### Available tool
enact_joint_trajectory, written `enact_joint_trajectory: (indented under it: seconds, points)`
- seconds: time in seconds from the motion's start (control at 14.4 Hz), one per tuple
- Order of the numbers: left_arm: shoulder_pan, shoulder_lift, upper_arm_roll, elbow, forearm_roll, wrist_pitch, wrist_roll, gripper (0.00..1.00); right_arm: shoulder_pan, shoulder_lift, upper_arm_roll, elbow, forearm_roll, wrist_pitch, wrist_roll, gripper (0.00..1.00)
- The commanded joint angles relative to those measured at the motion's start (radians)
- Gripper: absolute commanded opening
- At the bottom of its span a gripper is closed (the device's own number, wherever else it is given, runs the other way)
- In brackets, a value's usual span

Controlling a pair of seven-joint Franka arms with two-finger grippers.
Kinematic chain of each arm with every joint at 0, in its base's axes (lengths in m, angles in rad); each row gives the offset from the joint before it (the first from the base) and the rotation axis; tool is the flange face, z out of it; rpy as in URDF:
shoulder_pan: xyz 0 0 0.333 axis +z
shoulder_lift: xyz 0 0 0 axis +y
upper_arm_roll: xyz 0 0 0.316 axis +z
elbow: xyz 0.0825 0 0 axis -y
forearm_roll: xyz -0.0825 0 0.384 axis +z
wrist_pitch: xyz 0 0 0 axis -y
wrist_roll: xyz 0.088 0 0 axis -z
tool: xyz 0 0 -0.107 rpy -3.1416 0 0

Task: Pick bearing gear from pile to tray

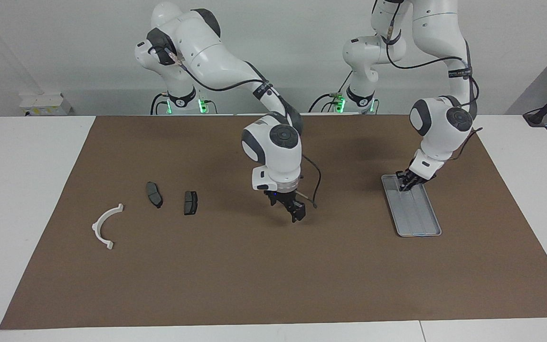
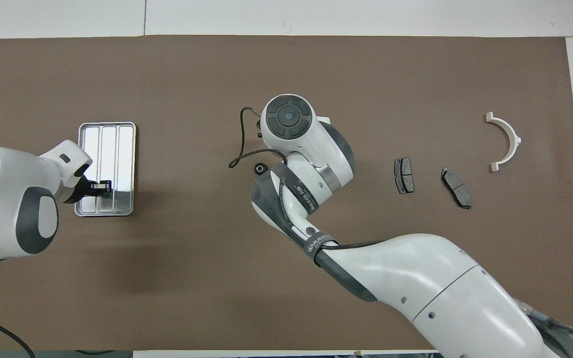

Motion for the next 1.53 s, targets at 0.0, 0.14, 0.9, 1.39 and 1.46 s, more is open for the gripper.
enact_joint_trajectory:
  seconds: [0.0, 0.14, 0.9, 1.39, 1.46]
  points:
    - [-0.021, -0.003, 0.011, -0.034, -0.012, 0.059, -0.013, 0.00, -0.108, -0.055, 0.019, -0.011, 0.001, -0.071, -0.200, 1.00]
    - [-0.029, 0.008, 0.011, -0.034, -0.012, 0.065, -0.016, 0.00, -0.174, -0.079, 0.020, -0.011, 0.030, -0.109, -0.352, 1.00]
    - [-0.186, 0.013, 0.007, 0.332, -0.010, -0.394, -0.297, 0.84, -0.377, -0.136, 0.017, -0.029, 0.067, -0.213, -0.900, 1.00]
    - [-0.492, 0.040, 0.008, 0.362, -0.010, -0.291, -0.677, 0.84, -0.464, -0.349, -0.021, -0.230, 0.068, -0.200, -1.234, 1.00]
    - [-0.515, 0.059, 0.008, 0.362, -0.010, -0.279, -0.694, 0.84, -0.467, -0.388, -0.030, -0.261, 0.068, -0.203, -1.263, 1.00]
